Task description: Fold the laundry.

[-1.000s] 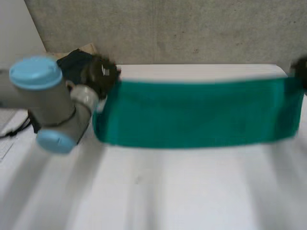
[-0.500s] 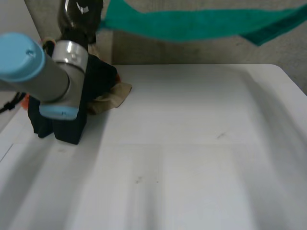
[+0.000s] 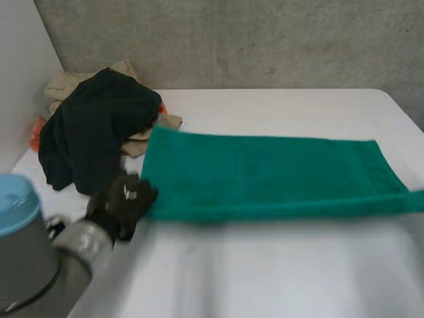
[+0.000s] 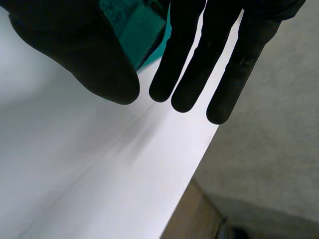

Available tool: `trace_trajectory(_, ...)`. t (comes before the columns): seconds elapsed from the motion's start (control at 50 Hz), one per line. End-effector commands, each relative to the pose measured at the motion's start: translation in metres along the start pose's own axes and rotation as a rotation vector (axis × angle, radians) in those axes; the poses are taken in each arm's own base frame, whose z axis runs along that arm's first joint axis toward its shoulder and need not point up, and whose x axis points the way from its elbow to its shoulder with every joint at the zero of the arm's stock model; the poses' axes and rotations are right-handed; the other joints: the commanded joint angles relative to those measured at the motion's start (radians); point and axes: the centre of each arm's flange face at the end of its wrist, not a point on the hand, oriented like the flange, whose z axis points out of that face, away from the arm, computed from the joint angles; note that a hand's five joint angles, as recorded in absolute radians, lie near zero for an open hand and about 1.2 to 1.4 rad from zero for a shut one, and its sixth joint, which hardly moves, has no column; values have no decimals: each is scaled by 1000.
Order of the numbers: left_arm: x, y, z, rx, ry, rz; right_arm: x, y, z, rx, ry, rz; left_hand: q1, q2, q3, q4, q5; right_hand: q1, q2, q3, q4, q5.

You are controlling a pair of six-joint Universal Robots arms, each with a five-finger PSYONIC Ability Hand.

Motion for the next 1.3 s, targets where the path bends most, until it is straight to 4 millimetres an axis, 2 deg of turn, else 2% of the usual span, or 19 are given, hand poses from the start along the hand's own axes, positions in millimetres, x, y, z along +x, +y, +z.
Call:
trace_trajectory(0.02,13,1,-41,-119,150,26,4,9,-22,-22,-70,-39,227,198,203,192,232,259,212,206,197,194)
trace_trajectory(0.06,11,-3,-34,-93,132,28,8,8,-20,-10,-44,-21,227,198,203,192,232,259,212,206,197,194)
trace_trajectory(0.1,8,-5,-12,-62,100,31,10,6,-17,5,-21,2,227,198,203,192,232,259,212,206,197,194)
trace_trajectory(0.2,2,-13,37,18,29,31,5,7,19,57,3,96,227,198,203,192,232,259,212,206,197,194)
trace_trajectory(0.44,-21,-37,166,198,-148,53,-6,-38,85,168,145,53,227,198,203,192,232,259,212,206,197,194)
trace_trajectory(0.58,-36,-38,217,260,-247,133,-1,-53,125,246,264,41,227,198,203,192,232,259,212,206,197,194)
trace_trajectory(0.66,-34,-33,235,267,-273,177,5,-58,142,270,332,43,227,198,203,192,232,259,212,206,197,194)
trace_trajectory(0.72,-28,-31,240,271,-267,183,2,-60,155,275,344,48,227,198,203,192,232,259,212,206,197,194)
trace_trajectory(0.74,-25,-30,242,274,-266,180,-1,-61,157,273,344,48,15,-13,-9,-19,21,-144,-191,-197,-206,-209)
trace_trajectory(0.76,-23,-30,242,278,-267,179,-4,-61,160,267,341,45,-617,-646,-642,-652,-612,-610,-657,-663,-672,-676)
trace_trajectory(0.78,-23,-30,243,280,-271,177,-10,-64,163,266,334,39,-995,-1023,-1019,-1029,-989,-963,-1009,-1016,-1025,-1028)
trace_trajectory(0.82,-17,-35,242,305,-278,176,-13,-67,163,278,326,46,-845,-874,-870,-880,-840,-963,-1009,-1016,-1025,-1028)
trace_trajectory(0.84,-17,-37,242,312,-285,176,-14,-70,161,286,324,47,-995,-1023,-1019,-1029,-989,-963,-1009,-1016,-1025,-1028)
trace_trajectory(0.94,-10,-36,238,320,-283,158,2,-77,142,322,327,137,-995,-1023,-1019,-1029,-989,-963,-1009,-1016,-1025,-1028)
trace_trajectory(1.04,-26,-45,208,295,-289,81,5,-81,108,347,219,182,-995,-1023,-1019,-1029,-989,-963,-1009,-1016,-1025,-1028)
trace_trajectory(1.06,-26,-45,203,291,-284,63,6,-78,103,339,191,184,-995,-1023,-1019,-1029,-989,-963,-1009,-1016,-1025,-1028)
trace_trajectory(1.16,-29,-46,173,273,-251,-45,-3,-28,88,171,-26,271,-995,-1023,-1019,-1029,-989,-930,-976,-983,-992,-995)
trace_trajectory(1.22,-26,-45,156,269,-221,-113,-12,-10,85,108,-107,316,-995,-1023,-1019,-1029,-989,-801,-847,-854,-863,-866)
trace_trajectory(1.3,-23,-44,143,265,-199,-160,-18,-1,86,105,-109,317,-995,-1023,-1019,-1029,-989,-683,-729,-736,-745,-748)
